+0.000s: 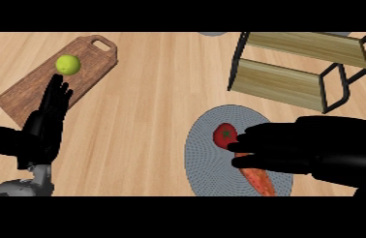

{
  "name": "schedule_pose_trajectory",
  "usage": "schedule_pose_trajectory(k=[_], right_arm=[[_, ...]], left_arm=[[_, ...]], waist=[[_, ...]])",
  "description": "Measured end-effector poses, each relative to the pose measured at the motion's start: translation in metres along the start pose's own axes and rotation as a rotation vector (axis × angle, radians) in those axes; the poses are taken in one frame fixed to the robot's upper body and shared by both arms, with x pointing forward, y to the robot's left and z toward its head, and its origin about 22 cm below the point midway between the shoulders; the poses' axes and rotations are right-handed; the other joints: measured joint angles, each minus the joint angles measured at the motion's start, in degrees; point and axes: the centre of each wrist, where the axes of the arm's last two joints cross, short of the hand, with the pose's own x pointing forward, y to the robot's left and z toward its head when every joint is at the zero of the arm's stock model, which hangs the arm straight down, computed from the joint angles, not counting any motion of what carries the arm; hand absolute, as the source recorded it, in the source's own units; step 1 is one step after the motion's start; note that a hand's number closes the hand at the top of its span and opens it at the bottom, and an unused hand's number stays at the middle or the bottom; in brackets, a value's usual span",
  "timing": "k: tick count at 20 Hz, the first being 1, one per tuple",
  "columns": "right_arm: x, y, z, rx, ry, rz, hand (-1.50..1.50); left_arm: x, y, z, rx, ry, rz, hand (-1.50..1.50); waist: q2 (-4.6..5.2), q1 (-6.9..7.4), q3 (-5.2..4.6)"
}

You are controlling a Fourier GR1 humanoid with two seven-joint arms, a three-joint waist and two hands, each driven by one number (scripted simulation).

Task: Pick the sweet potato from the placemat and place it in the tiered shelf

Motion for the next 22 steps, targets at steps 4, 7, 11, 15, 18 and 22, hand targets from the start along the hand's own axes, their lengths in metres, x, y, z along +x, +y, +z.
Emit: schedule_pose_trajectory(k=[4, 7, 11, 15, 18, 22], right_arm=[[0.008, 0.025, -0.012, 0.011, 0.074, 0.073, -1.5], [0.013, 0.035, -0.018, 0.002, 0.128, 0.153, -1.5], [0.018, 0.054, -0.026, 0.021, 0.224, 0.254, -1.5], [0.002, 0.066, -0.032, 0.027, 0.291, 0.301, -1.5], [-0.012, 0.073, -0.04, 0.016, 0.296, 0.298, -1.5], [-0.027, 0.083, -0.043, 0.013, 0.297, 0.292, -1.5]], left_arm=[[0.002, -0.002, -0.001, -0.004, -0.006, 0.001, 0.0], [-0.001, -0.006, 0.002, -0.01, -0.004, -0.001, 0.0], [-0.002, -0.006, 0.002, -0.009, -0.006, 0.004, 0.0], [0.003, -0.004, 0.002, -0.013, -0.007, 0.004, 0.0], [0.0, -0.006, 0.0, -0.013, -0.006, 0.004, 0.0], [-0.002, -0.002, -0.001, -0.01, -0.01, 0.002, 0.0]], waist=[[0.17, 0.29, 0.01], [0.23, 0.53, 0.01], [0.26, 0.54, 0.02], [0.31, 0.76, 0.02], [0.34, 0.75, 0.0], [0.33, 0.73, -0.01]])
